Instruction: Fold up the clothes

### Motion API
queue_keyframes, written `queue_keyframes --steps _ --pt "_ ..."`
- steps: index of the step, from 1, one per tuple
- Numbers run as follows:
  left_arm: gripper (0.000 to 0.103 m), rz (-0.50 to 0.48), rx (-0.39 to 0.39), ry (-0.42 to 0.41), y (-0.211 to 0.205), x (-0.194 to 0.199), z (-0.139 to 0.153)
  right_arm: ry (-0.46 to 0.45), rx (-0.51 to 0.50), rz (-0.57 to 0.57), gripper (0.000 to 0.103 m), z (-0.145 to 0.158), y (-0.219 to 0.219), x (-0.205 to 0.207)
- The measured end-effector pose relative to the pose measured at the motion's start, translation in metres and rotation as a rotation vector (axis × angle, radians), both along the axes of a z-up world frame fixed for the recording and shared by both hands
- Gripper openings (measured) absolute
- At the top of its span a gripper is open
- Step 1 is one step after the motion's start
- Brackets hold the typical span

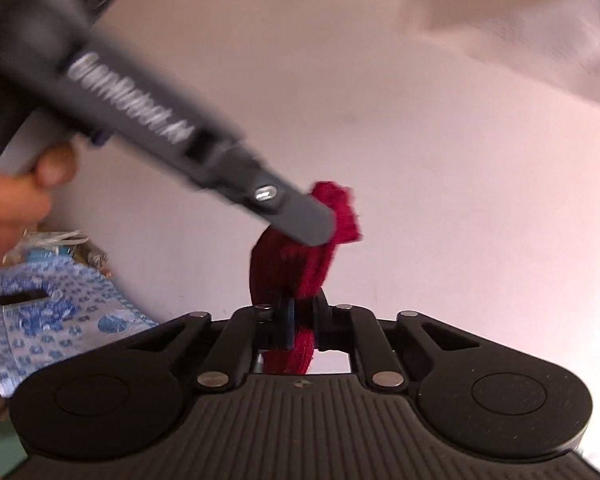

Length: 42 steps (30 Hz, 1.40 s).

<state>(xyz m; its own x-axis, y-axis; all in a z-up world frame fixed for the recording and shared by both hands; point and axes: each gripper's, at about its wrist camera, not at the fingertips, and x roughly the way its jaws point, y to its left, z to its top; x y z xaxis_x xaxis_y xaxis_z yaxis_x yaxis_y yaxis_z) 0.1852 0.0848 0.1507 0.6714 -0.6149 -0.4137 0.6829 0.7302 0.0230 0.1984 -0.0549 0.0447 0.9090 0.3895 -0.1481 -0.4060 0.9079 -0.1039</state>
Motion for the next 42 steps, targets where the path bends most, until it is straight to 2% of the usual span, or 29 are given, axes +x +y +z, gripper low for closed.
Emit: queue_keyframes --steps 4,7,11,14,16,19,25,29,34,39,42 --pt "0.03 0.019 0.027 -0.01 -0.016 0.005 -0.009 0.064 0.053 -0.118 0.008 -0.004 -0.033 0.004" --pt "0.031 0.05 0.056 -0.003 -0.01 0.002 -0.026 0.097 0.092 -0.189 0.007 -0.006 -0.058 0.007" --pt "0.041 0.102 0.162 0.003 0.0 -0.024 -0.084 0.125 0.158 -0.251 0.007 -0.006 -0.088 0.008" --pt "0.042 0.159 0.238 0.074 0.0 -0.038 -0.144 0.137 0.181 -0.275 0.007 -0.007 -0.1 0.008" --pt "0.037 0.222 0.235 0.153 0.0 -0.04 -0.181 0.143 0.191 -0.288 0.007 -0.008 -0.106 0.007" --pt "0.037 0.252 0.17 0.289 -0.005 -0.038 -0.222 0.152 0.211 -0.319 0.007 -0.009 -0.114 0.007" --pt "0.036 0.306 0.119 0.345 -0.02 -0.031 -0.254 0.178 0.261 -0.386 0.007 -0.019 -0.142 0.006" --pt "0.037 0.318 0.141 0.371 -0.02 -0.026 -0.267 0.2 0.291 -0.427 0.007 -0.028 -0.165 0.007" --pt "0.039 0.329 0.127 0.396 -0.015 -0.031 -0.282 0.234 0.374 -0.479 0.008 -0.049 -0.204 0.007" --pt "0.039 0.324 0.172 0.389 -0.026 -0.026 -0.289 0.293 0.485 -0.518 0.008 -0.077 -0.241 0.009" --pt "0.039 0.306 0.169 0.405 -0.029 -0.024 -0.285 0.307 0.53 -0.535 0.008 -0.089 -0.252 0.007"
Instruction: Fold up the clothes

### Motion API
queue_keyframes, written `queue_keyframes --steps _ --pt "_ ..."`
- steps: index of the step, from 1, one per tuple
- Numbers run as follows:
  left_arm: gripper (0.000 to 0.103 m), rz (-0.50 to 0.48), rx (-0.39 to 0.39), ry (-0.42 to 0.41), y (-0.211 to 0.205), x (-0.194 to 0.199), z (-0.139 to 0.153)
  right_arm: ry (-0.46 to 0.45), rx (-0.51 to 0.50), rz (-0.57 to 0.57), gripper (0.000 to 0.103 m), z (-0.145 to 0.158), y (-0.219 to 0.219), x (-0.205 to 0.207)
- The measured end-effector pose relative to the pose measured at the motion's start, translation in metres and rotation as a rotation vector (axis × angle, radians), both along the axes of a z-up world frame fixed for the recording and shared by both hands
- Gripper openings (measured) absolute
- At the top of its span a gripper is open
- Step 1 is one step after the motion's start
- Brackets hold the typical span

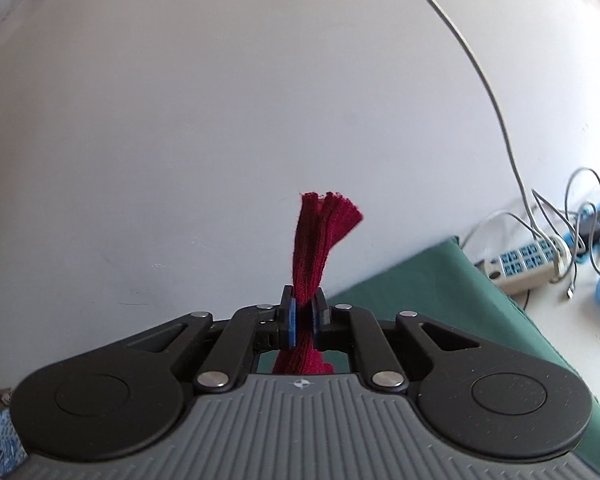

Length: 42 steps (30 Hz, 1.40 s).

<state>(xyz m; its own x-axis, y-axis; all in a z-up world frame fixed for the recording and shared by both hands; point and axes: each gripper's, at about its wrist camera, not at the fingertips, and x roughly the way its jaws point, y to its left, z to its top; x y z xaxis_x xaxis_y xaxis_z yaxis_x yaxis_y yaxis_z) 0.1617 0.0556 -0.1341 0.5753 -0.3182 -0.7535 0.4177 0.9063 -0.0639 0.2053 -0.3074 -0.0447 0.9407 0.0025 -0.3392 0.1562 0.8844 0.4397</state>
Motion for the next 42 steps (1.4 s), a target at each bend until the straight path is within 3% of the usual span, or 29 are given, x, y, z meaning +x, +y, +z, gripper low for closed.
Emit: queue_keyframes --steps 3,5,8,11,15,19,21,25,29,31,35,37,42 --pt "0.041 -0.053 -0.035 0.002 0.002 -0.002 0.009 -0.007 0.04 -0.016 0.008 -0.011 -0.001 0.0" --pt "0.051 -0.112 -0.075 0.003 0.008 -0.004 0.021 0.009 0.06 -0.034 0.008 -0.023 -0.011 -0.003" --pt "0.054 -0.156 -0.099 -0.033 0.017 0.0 0.04 0.035 0.095 -0.061 0.008 -0.04 -0.026 -0.013" --pt "0.056 -0.154 -0.053 -0.081 0.023 0.021 0.05 0.083 0.129 -0.088 0.009 -0.065 -0.038 -0.027" --pt "0.046 -0.094 0.047 -0.049 0.017 0.073 0.034 0.164 0.128 -0.109 0.009 -0.103 -0.051 -0.036" --pt "0.038 -0.063 0.117 -0.039 0.004 0.11 0.013 0.228 0.108 -0.132 0.015 -0.118 -0.056 -0.042" --pt "0.038 -0.052 0.142 -0.037 0.0 0.122 0.005 0.246 0.102 -0.141 0.019 -0.117 -0.058 -0.045" --pt "0.042 -0.021 0.181 -0.053 -0.006 0.136 -0.008 0.252 0.113 -0.188 0.037 -0.112 -0.068 -0.047" --pt "0.05 0.004 0.189 -0.08 -0.007 0.139 -0.012 0.289 0.111 -0.222 0.041 -0.116 -0.084 -0.044" --pt "0.053 0.014 0.196 -0.091 -0.007 0.139 -0.015 0.327 0.099 -0.188 0.041 -0.121 -0.09 -0.034" --pt "0.054 0.027 0.148 -0.07 0.002 0.141 -0.015 0.37 -0.022 -0.089 0.038 -0.116 -0.073 -0.015" --pt "0.054 0.018 0.158 -0.076 0.001 0.141 -0.014 0.402 -0.105 -0.082 0.017 -0.116 -0.063 -0.005" --pt "0.052 0.027 0.164 -0.085 0.0 0.141 -0.013 0.432 -0.248 -0.125 0.007 -0.114 -0.057 0.011"
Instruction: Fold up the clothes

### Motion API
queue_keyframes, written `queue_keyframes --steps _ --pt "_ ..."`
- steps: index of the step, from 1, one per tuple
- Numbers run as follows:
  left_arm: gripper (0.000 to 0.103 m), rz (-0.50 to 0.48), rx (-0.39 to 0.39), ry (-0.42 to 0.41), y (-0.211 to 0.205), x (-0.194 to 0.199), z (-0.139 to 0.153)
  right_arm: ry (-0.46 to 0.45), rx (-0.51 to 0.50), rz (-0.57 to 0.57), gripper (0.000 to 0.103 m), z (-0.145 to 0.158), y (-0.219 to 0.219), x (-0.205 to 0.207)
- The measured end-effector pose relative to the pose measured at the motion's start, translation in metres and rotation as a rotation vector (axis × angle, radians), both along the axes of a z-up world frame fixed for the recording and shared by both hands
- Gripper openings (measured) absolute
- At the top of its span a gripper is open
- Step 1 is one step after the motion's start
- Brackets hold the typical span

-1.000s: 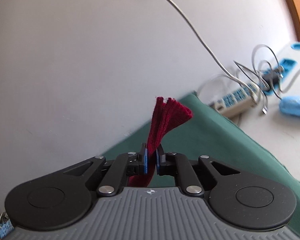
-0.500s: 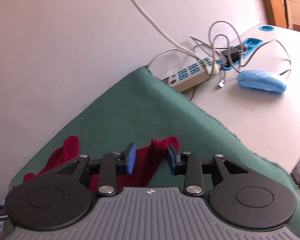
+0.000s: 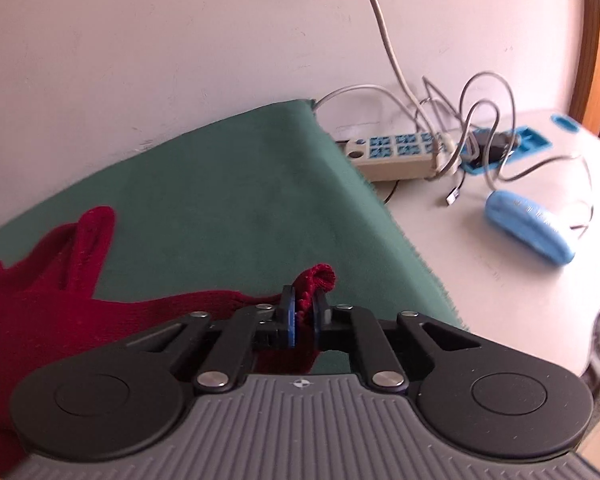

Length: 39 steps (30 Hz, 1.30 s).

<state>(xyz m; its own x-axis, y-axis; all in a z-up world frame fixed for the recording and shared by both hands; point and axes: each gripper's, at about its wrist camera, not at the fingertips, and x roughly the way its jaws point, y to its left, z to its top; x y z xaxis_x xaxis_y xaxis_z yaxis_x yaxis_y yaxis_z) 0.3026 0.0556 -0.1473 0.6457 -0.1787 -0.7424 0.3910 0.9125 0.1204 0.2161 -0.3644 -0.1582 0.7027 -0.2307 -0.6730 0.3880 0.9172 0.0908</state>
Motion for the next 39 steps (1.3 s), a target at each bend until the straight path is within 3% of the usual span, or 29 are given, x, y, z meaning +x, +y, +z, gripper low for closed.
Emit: queue_keyframes --steps 3,7,9,10,12,13,15,16,18,21,24,26,28,30,32,34,36,37,38,39 --pt "0.053 0.016 0.011 -0.024 -0.003 0.0 -0.002 -0.077 -0.098 -0.055 0.005 0.009 0.0 -0.005" --pt "0.065 0.047 0.021 -0.041 -0.003 0.0 -0.004 -0.034 -0.144 -0.085 0.005 -0.014 0.0 0.0" --pt "0.059 0.05 0.008 -0.032 0.003 0.003 -0.001 -0.016 -0.162 -0.081 0.007 -0.024 0.0 0.004" --pt "0.052 0.054 0.01 -0.033 0.006 0.005 0.001 -0.008 -0.151 -0.075 0.011 -0.025 -0.002 0.006" --pt "0.051 0.045 0.047 -0.052 0.007 0.009 0.005 -0.011 -0.178 -0.113 0.032 -0.02 -0.004 0.002" --pt "0.051 0.039 0.065 -0.053 0.005 0.013 0.005 -0.045 -0.193 -0.131 0.037 -0.015 -0.003 -0.003" --pt "0.051 0.048 0.098 -0.05 0.0 0.022 0.003 -0.129 -0.207 -0.152 0.034 -0.003 -0.001 -0.014" --pt "0.053 0.061 0.111 -0.047 -0.001 0.028 0.001 -0.172 -0.213 -0.163 0.026 0.003 0.0 -0.019" --pt "0.056 0.094 0.105 -0.05 -0.001 0.036 -0.001 -0.187 -0.069 -0.025 0.024 0.013 0.013 -0.02" --pt "0.061 0.126 0.095 -0.065 -0.001 0.039 -0.004 -0.137 0.198 0.246 0.025 0.015 0.048 -0.001" --pt "0.063 0.137 0.123 -0.087 -0.006 0.037 -0.006 -0.085 0.272 0.438 0.025 0.008 0.105 0.029" --pt "0.063 0.144 0.125 -0.085 -0.006 0.036 -0.005 -0.024 0.264 0.499 0.023 -0.004 0.14 0.054" --pt "0.063 0.148 0.112 -0.076 -0.004 0.037 -0.005 -0.002 0.142 0.486 0.013 -0.01 0.159 0.066" --pt "0.063 0.148 0.099 -0.069 -0.002 0.039 -0.005 -0.001 0.019 0.42 0.013 -0.012 0.151 0.07" --pt "0.064 0.151 0.088 -0.071 -0.001 0.038 -0.007 0.02 0.009 0.316 0.025 -0.006 0.12 0.062" --pt "0.068 0.157 0.081 -0.076 0.001 0.037 -0.008 0.012 -0.012 0.27 0.0 -0.009 0.089 0.052" --pt "0.07 0.165 0.073 -0.073 0.004 0.038 -0.007 0.042 -0.077 0.193 0.003 -0.004 0.073 0.043" --pt "0.062 0.166 0.061 -0.069 0.005 0.037 -0.004 0.035 -0.071 0.16 0.009 0.002 0.067 0.035" --pt "0.046 0.165 0.047 -0.065 0.006 0.035 0.001 -0.003 -0.045 0.161 0.009 0.01 0.066 0.025" --pt "0.039 0.158 0.037 -0.078 0.007 0.031 0.007 -0.021 -0.043 0.178 0.009 0.013 0.066 0.016"
